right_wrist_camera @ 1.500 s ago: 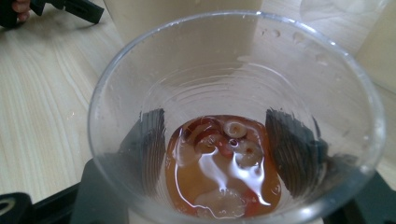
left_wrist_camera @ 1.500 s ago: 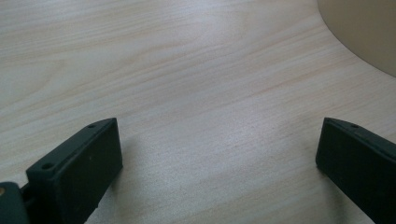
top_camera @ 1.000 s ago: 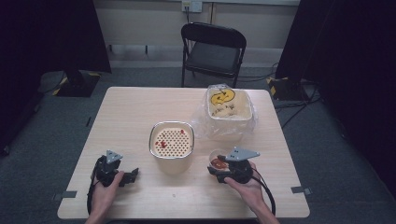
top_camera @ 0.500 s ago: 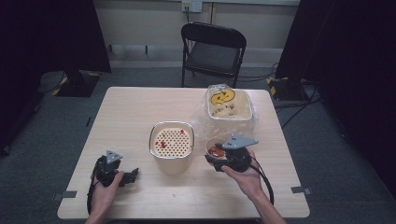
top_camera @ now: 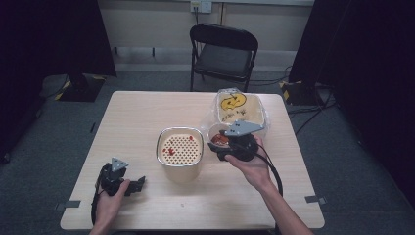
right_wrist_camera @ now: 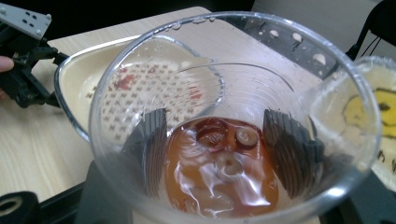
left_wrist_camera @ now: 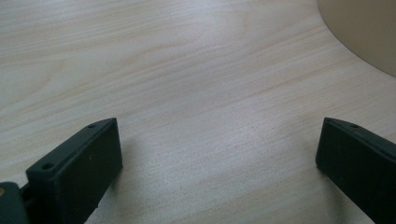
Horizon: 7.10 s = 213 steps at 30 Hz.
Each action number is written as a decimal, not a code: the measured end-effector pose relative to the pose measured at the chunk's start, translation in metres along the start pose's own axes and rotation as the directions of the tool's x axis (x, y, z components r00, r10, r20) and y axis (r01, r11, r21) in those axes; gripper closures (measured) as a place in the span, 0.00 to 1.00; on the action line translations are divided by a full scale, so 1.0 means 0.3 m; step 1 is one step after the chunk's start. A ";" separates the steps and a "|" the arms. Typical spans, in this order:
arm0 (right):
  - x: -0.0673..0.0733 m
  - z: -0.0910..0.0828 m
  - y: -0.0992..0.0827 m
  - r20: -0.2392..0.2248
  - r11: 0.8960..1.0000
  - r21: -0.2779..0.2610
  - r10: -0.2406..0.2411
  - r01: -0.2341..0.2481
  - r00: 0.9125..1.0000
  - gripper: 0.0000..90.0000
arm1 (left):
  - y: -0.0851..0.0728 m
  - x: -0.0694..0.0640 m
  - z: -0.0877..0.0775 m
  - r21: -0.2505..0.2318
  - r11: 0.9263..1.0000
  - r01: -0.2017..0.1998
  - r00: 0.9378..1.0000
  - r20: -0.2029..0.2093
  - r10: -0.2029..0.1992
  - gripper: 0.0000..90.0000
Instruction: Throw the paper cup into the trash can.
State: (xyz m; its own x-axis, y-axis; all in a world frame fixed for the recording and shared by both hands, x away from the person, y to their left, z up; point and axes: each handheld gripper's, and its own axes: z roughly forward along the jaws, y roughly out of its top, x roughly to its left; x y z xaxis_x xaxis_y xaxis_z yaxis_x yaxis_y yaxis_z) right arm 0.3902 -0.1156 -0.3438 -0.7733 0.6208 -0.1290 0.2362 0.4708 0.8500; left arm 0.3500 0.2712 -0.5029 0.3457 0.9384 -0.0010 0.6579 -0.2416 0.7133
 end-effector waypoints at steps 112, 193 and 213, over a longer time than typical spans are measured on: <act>0.277 0.363 0.152 0.099 -0.050 0.703 -0.981 0.710 -0.167 0.52 | 0.000 0.001 0.001 -0.001 1.000 -0.001 1.000 0.005 0.001 0.00; -0.396 0.057 0.247 0.141 0.982 -0.001 0.189 -0.191 0.972 0.47 | 0.001 0.002 0.002 -0.001 1.000 -0.002 1.000 0.008 0.002 0.00; -0.505 0.062 0.174 0.257 0.957 -0.029 0.285 -0.287 0.923 0.21 | 0.001 0.002 0.002 -0.002 1.000 -0.002 1.000 0.009 0.002 0.00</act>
State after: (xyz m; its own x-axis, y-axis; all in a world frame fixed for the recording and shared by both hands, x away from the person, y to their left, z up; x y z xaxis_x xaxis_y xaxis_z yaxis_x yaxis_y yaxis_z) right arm 0.5307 -0.1735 -0.2895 -0.4956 0.8685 -0.0081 0.4311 0.2541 0.8658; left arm 0.3507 0.2715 -0.5031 0.3528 0.9357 -0.0061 0.6563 -0.2428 0.7144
